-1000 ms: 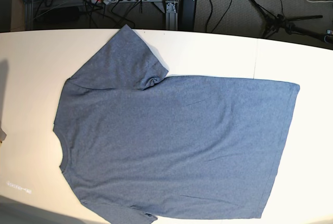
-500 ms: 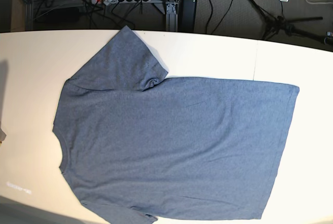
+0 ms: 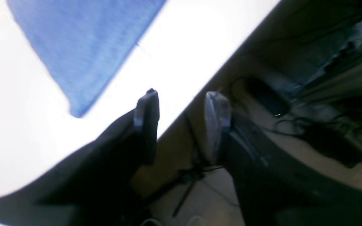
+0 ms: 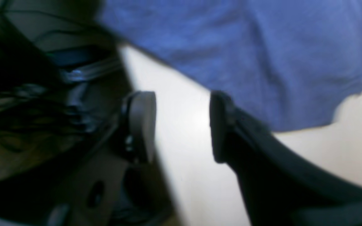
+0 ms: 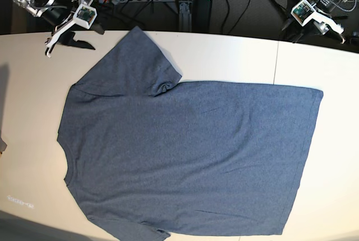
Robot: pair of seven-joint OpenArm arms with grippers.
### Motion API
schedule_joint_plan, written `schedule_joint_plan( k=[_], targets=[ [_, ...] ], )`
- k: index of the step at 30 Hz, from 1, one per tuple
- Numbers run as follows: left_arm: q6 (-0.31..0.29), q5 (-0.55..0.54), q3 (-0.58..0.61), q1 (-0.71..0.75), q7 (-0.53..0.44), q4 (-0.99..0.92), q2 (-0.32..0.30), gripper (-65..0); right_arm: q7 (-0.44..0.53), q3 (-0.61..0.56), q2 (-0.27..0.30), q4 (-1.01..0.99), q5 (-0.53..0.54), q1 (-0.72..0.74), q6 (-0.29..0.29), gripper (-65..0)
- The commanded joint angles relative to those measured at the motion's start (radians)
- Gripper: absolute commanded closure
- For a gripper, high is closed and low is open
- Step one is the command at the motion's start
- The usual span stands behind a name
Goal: Fold the T-shirt properly
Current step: 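Grasp the shoulder edge with right gripper, hem corner with left gripper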
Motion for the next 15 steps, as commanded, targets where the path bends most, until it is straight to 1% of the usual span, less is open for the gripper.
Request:
schedule_joint_plan(
  k=[1, 4, 6, 9, 10, 13, 15],
  targets=[
    [0.022, 0.007, -0.005, 0.01, -0.023, 0.016, -0.012, -27.8, 0.016, 0.007, 0.034, 0.015, -0.003, 0.028, -0.017, -28.3],
    [0.022, 0.02, -0.005, -0.002, -0.009, 0.016, -0.012, -27.8, 0.016, 0.005, 0.082, 0.009, -0.002, 0.108, 0.031, -28.3],
    [0.022, 0.027, -0.005, -0.005, -0.002, 0.016, -0.011, -27.8, 0.016, -0.01, 0.115, -0.004, 0.002, 0.151, 0.049, -29.1],
    [0.023, 0.027, -0.005, -0.006, 0.001, 0.016, -0.012, -27.8, 0.016, -0.062, 0.159, -0.024, 0.002, 0.203, 0.052, -39.1],
    [0.023, 0.026, -0.005, -0.006, 0.001, 0.016, -0.012, -27.7, 0.016, -0.085, 0.17, -0.031, 0.002, 0.22, 0.052, -40.8],
    [0.023, 0.026, -0.005, -0.006, 0.001, 0.016, -0.012, -27.8, 0.016, -0.158, 0.191, -0.063, 0.001, 0.27, 0.055, -40.9],
    [0.023, 0.027, -0.005, -0.006, 0.001, 0.016, -0.012, -27.8, 0.016, -0.205, 0.19, -0.09, -0.003, 0.311, 0.056, -40.9]
  ],
)
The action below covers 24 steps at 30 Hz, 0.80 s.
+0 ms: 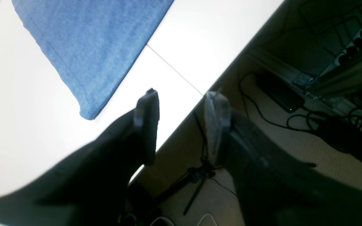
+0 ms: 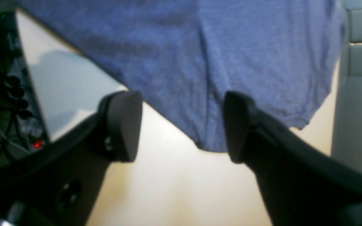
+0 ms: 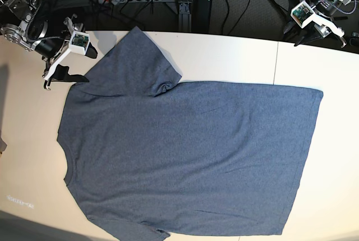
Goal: Fold the T-shirt properly
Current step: 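Grasp the shoulder edge with right gripper, hem corner with left gripper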
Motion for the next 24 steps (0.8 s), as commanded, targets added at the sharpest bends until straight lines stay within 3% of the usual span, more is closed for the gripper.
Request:
schedule_joint_plan(
  k=[1, 10, 19, 24],
  targets=[
    [0.021, -0.003, -0.006, 0.009, -0.008, 0.016, -0.008, -27.8, 0.013, -0.01, 0.02, 0.002, 0.003, 0.025, 0.035, -40.9],
    [0.021, -0.003, -0.006, 0.008, -0.003, 0.016, -0.008, -27.7, 0.013, -0.161, 0.02, -0.038, -0.067, 0.081, 0.036, -40.9],
    [0.021, -0.002, -0.006, 0.008, 0.027, 0.016, -0.01, -27.7, 0.018, -0.194, 0.017, -0.062, -0.079, 0.091, 0.035, -40.9],
    [0.023, 0.013, -0.005, -0.021, 0.069, 0.015, -0.053, -27.7, 0.022, -0.243, -0.002, -0.124, -0.079, 0.151, 0.035, -40.9]
  ],
)
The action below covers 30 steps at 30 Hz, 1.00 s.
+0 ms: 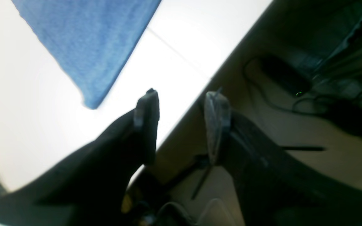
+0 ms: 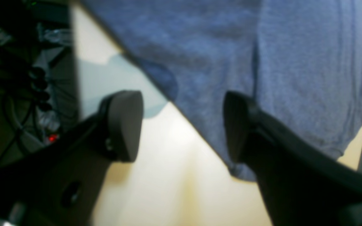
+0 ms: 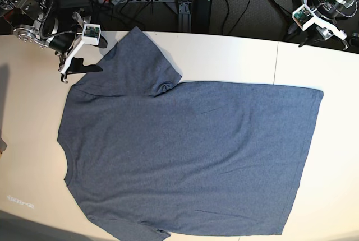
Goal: Fold the T-shirt properly
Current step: 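Grasp the shoulder edge with right gripper, hem corner with left gripper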
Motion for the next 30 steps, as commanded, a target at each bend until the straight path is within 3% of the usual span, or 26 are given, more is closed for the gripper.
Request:
schedule_joint_plan(
  k=[1, 8, 13, 17, 20, 30],
  targets=[
    [0.028, 0.001, -0.007, -0.002, -0.007, 0.014, -0.024, -27.7, -0.033, -0.019, 0.005, -0.019, -0.017, 0.02, 0.039, -40.9],
    [0.027, 0.002, -0.006, -0.045, -0.013, 0.007, -0.102, -27.7, -0.034, -0.155, -0.056, -0.121, -0.046, 0.128, 0.041, -40.9],
    [0.027, 0.052, 0.022, -0.141, -0.08, -0.095, -0.159, -27.7, -0.034, -0.18, -0.089, -0.17, -0.042, 0.173, 0.042, -40.9],
    [0.036, 0.108, 0.175, -0.294, -0.084, -0.223, -0.227, -27.7, -0.037, -0.18, -0.097, -0.175, -0.042, 0.173, 0.042, -40.9],
    [0.088, 0.153, 0.308, -0.419, -0.08, -0.325, -0.264, -27.8, -0.037, -0.18, -0.096, -0.175, -0.042, 0.173, 0.042, -40.9],
    [0.087, 0.21, 0.652, -0.767, -0.08, -0.614, -0.28, -27.8, -0.037, -0.18, -0.096, -0.175, -0.041, 0.173, 0.042, -40.9]
  ],
)
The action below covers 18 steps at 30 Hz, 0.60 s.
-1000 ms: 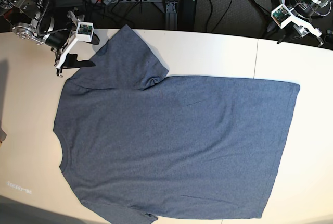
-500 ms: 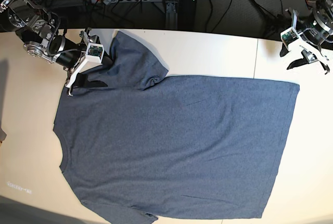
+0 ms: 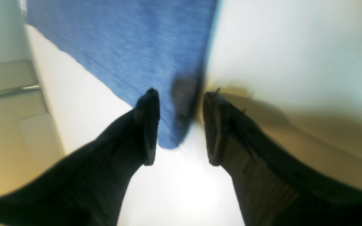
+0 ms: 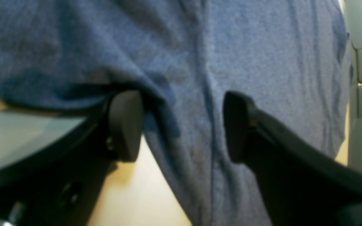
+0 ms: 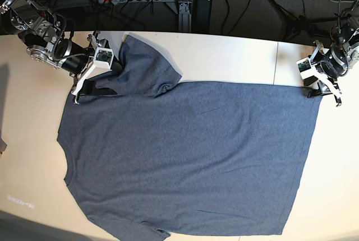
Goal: Fold the T-shirt properly
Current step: 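Grasp the shoulder edge with right gripper, hem corner with left gripper, then lift the grasped shirt edge up with both grippers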
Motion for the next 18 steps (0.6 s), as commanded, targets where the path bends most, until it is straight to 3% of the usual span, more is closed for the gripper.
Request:
schedule_joint_plan(
  k=[1, 12, 14, 16, 18],
  targets=[
    [-0.008, 0.0, 0.027, -0.022, 0.015, -0.02, -0.018, -27.8, -0.101, -0.014, 0.014, -0.023, -0.051, -0.015, 0.05, -40.9],
    [-0.022, 0.093, 0.289, -0.145, 0.016, -0.092, -0.018, -27.5, -0.101, -0.014, 0.014, -0.021, -0.033, -0.015, 0.049, -40.7],
    [-0.028, 0.1, 0.309, -0.144, 0.012, -0.092, -0.018, -21.8, -0.101, -0.014, 0.013, -0.021, -0.033, -0.014, 0.049, -40.6],
    [-0.027, 0.1, 0.319, -0.144, 0.012, -0.093, -0.018, -9.8, -0.101, -0.014, 0.011, -0.021, -0.033, -0.014, 0.049, -37.8],
    [-0.027, 0.097, 0.319, -0.145, 0.006, -0.093, -0.018, 0.0, -0.101, -0.014, 0.009, -0.021, -0.033, -0.014, 0.049, -25.2]
  ],
)
